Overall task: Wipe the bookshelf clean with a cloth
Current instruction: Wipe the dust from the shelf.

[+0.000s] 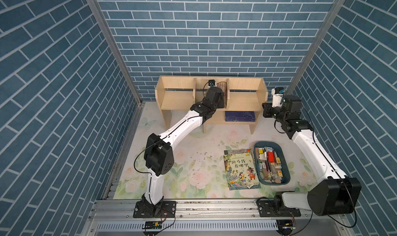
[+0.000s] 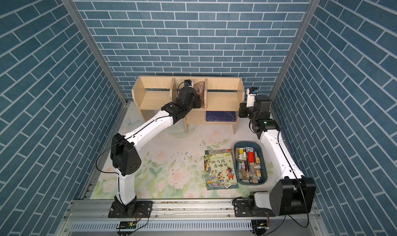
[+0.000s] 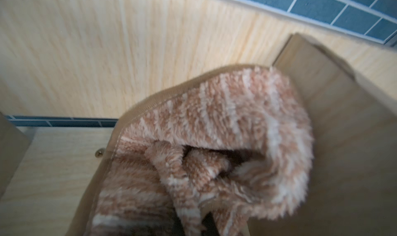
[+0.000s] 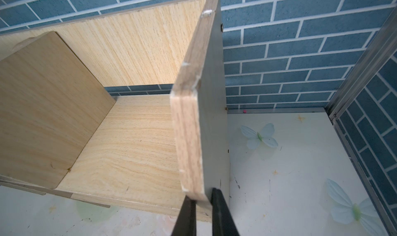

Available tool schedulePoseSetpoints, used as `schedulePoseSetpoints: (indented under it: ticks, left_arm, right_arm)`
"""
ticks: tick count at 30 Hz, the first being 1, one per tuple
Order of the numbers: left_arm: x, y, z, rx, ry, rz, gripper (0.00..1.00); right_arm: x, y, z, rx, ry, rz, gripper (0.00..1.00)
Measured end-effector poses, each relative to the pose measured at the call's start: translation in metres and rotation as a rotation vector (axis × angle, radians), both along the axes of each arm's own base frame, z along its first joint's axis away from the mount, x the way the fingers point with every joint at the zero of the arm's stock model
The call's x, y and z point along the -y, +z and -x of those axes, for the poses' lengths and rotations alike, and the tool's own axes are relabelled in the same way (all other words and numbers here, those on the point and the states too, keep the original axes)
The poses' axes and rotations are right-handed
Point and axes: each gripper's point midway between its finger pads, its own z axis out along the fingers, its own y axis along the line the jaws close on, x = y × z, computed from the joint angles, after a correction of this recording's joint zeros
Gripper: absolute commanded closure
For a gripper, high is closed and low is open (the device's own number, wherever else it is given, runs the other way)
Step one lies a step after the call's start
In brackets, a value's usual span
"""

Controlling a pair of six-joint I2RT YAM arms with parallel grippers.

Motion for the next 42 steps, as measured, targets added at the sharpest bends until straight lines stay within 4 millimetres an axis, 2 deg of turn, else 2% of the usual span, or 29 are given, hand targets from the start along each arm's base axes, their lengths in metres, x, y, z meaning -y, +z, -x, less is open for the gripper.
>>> schedulePoseSetpoints:
  ticks: [3,8,12,16,20,21,23,25,26,28,30,32,34,36,39,42]
  left_arm:
    - [-0.007,-0.003,0.010,-0.001,0.015,-0.014,1.00]
    - [-0.035,0.018,0.018,0.030,0.088,-0.028,1.00]
    - [-0.048,0.034,0.019,0.062,0.131,-0.025,1.00]
    - [-0.051,0.031,0.017,0.062,0.148,-0.042,1.00]
    - [-0.042,0.019,0.009,0.046,0.128,-0.057,1.00]
    - [-0.038,0.015,0.008,0.038,0.115,-0.059,1.00]
    - [-0.032,0.004,0.008,0.016,0.088,-0.062,1.00]
    - [-0.029,0.002,0.009,0.008,0.070,-0.058,1.00]
    - [-0.027,0.003,0.009,0.009,0.061,-0.052,1.00]
    - [-0.025,0.010,0.012,0.016,0.041,-0.043,1.00]
    - [-0.025,0.021,0.017,0.030,0.017,-0.033,1.00]
    - [-0.025,0.044,0.026,0.063,-0.024,-0.015,1.00]
    - [-0.027,0.070,0.038,0.104,-0.061,0.007,1.00]
    - [-0.031,0.100,0.052,0.152,-0.099,0.032,1.00]
    - [-0.037,0.135,0.079,0.219,-0.175,0.061,1.00]
    - [-0.040,0.152,0.107,0.262,-0.270,0.070,1.00]
  right_arm:
    - [0.000,0.000,0.000,0.000,0.000,0.000,1.00]
    - [0.000,0.000,0.000,0.000,0.000,0.000,1.00]
    - [0.000,0.000,0.000,0.000,0.000,0.000,1.00]
    - [0.000,0.000,0.000,0.000,0.001,0.000,1.00]
    - [0.000,0.000,0.001,-0.002,0.001,0.000,1.00]
    - [0.000,0.000,0.001,-0.004,0.001,0.000,0.96]
    - [0.000,0.001,0.002,-0.010,-0.001,0.000,0.79]
    - [0.001,0.002,0.004,-0.025,-0.011,-0.010,0.60]
    - [0.002,0.004,0.006,-0.029,-0.020,-0.018,0.55]
    - [0.006,0.016,0.010,-0.013,-0.044,-0.027,0.48]
    - [0.010,0.037,0.016,0.021,-0.064,-0.037,0.44]
    - [0.010,0.068,0.025,0.083,-0.078,-0.041,0.38]
    - [0.002,0.098,0.034,0.144,-0.068,-0.045,0.32]
    - [-0.018,0.127,0.045,0.201,-0.024,-0.047,0.29]
    - [-0.064,0.159,0.069,0.269,0.103,-0.054,0.27]
    - [-0.110,0.178,0.098,0.307,0.261,-0.079,0.28]
